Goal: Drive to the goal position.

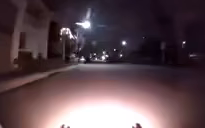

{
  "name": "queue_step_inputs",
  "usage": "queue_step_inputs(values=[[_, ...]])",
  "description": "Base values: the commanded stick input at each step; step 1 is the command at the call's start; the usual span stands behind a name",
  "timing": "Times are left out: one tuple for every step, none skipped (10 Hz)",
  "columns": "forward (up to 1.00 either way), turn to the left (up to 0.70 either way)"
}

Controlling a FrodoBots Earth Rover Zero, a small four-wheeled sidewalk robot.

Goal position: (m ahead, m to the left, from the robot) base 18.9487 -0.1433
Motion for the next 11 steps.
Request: queue_step_inputs(values=[[1.0, 0.0], [1.0, 0.0], [1.0, 0.0], [1.0, 0.0], [1.0, 0.0], [1.0, 0.0], [1.0, 0.0], [1.0, 0.0], [1.0, 0.0], [1.0, 0.0], [1.0, 0.0]])
